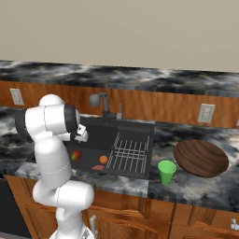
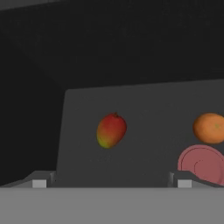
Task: Remove the mango and tangerine from the sink. Then move the bowl and cup from the counter to the sink for washing.
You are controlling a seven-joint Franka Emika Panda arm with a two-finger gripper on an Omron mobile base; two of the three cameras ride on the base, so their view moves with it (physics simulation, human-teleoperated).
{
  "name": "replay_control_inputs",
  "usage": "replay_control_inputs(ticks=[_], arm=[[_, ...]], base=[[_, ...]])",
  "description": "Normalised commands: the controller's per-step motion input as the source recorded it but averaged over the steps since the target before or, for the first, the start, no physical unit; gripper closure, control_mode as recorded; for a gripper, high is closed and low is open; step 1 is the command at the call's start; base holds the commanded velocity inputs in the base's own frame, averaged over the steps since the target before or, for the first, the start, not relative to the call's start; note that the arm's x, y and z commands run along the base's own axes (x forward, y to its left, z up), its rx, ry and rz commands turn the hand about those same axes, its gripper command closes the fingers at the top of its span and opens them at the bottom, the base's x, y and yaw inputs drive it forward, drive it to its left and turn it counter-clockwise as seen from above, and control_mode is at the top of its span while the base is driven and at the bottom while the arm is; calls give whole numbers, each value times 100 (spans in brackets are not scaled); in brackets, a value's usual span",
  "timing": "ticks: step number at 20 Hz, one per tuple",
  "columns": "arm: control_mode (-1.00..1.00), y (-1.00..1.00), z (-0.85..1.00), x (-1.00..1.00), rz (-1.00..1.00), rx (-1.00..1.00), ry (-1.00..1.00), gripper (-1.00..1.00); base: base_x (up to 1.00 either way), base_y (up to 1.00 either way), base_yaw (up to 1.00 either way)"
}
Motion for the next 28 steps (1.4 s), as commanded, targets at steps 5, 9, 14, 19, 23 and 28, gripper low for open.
replay_control_inputs(ticks=[5, 9, 14, 19, 23, 28], arm=[[-100, 5, -10, 15, -5, 0, -2, -100], [-100, 5, -13, 10, -5, 0, -1, -100], [-100, 5, -17, 2, -3, 1, 0, -100], [-100, 3, -17, 4, -1, 1, 0, -100], [-100, 0, -18, 4, 0, 0, 0, -100], [-100, 0, -18, 5, -2, 0, 0, -100]], base=[[0, 0, 0], [0, 0, 0], [0, 0, 0], [0, 0, 0], [0, 0, 0], [0, 0, 0]])
